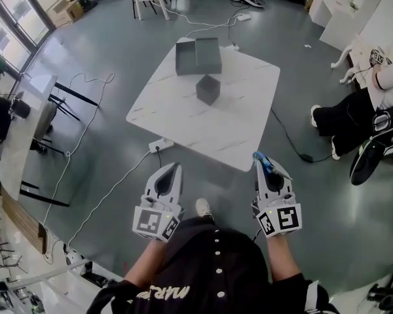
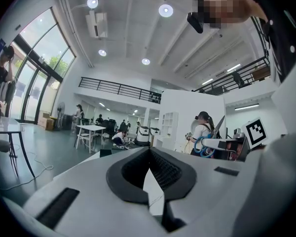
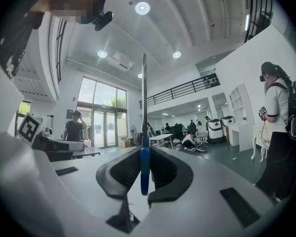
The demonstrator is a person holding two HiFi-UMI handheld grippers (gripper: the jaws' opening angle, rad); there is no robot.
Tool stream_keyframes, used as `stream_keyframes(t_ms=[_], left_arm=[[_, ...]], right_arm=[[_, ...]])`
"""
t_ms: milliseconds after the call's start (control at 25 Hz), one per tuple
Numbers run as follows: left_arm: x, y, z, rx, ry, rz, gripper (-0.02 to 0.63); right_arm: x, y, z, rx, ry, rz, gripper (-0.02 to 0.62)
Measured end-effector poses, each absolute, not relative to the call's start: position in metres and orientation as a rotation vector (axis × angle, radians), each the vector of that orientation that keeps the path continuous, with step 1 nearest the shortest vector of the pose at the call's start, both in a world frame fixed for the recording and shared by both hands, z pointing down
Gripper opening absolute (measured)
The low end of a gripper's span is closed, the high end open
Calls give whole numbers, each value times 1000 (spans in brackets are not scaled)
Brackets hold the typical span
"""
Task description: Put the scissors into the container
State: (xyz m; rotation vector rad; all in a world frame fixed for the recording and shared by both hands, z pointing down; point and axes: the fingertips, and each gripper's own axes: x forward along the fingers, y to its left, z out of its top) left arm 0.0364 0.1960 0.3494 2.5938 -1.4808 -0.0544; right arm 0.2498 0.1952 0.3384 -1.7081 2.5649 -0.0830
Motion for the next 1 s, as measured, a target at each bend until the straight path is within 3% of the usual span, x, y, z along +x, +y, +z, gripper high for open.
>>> stream_keyframes(t_ms=[1000], left_arm=[[-33, 81, 348, 2557, -1561, -86, 26]], right_arm=[[183, 59, 340, -1637, 2626, -85, 60]])
